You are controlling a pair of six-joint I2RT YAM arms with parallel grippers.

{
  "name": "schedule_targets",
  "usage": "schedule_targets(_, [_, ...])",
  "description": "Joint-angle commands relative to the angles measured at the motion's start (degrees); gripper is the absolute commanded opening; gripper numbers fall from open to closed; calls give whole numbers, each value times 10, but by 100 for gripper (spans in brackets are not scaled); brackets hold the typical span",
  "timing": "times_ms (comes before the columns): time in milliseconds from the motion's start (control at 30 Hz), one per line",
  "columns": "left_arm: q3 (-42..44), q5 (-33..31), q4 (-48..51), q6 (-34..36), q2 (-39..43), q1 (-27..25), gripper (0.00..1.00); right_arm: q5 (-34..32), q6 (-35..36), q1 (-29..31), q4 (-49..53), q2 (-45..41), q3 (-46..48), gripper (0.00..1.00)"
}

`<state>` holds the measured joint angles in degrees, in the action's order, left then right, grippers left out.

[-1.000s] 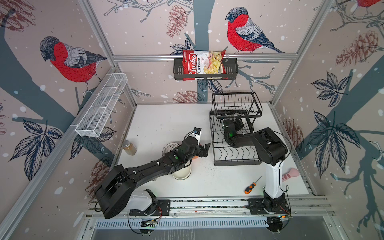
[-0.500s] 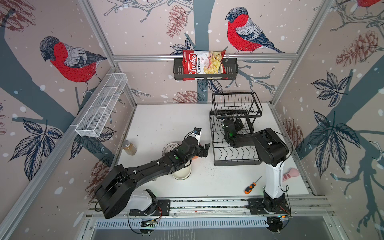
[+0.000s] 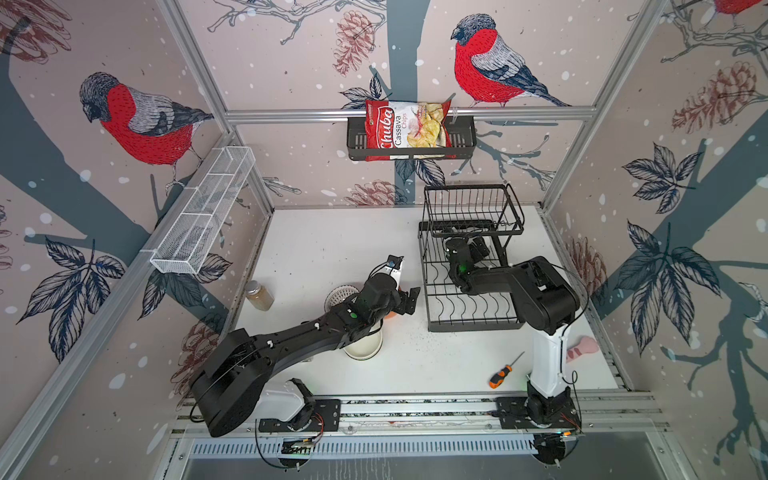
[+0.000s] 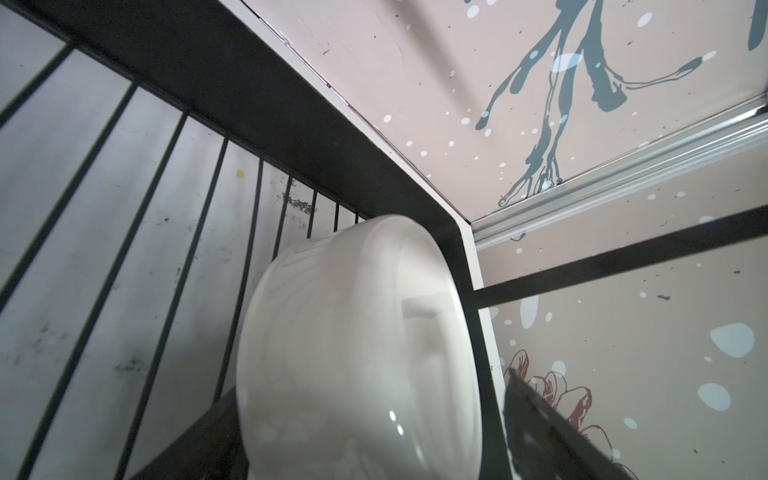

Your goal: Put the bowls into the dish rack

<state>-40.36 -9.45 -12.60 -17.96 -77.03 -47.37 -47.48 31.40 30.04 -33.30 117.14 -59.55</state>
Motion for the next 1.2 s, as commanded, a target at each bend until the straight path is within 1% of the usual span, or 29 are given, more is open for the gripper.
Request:
schedule_targets(0, [-1, -7, 6, 5, -1, 1, 94, 21, -23, 5, 10, -5, -3, 92])
schedule_targets(367, [-2, -6, 3, 5, -7, 1, 94, 10, -72, 6, -1, -17, -4, 94])
schedule_targets(600, [-6, -7, 10, 6, -10, 1, 94, 13, -106, 7, 10, -11, -13, 94])
schedule_targets(833, [-7, -9, 12, 5, -10, 1, 94, 10, -114, 9, 11, -9, -14, 94])
schedule_targets(967, [-6, -9, 13, 5, -10, 1, 94, -8, -116, 9, 0, -13, -10, 94])
schedule_targets(1067, [-6, -9, 13, 5, -11, 1, 94, -35, -109, 9, -11, -8, -10, 94])
schedule_targets(1167, [-6, -9, 14, 3, -10, 2, 94, -34, -108, 10, -12, -10, -7, 94])
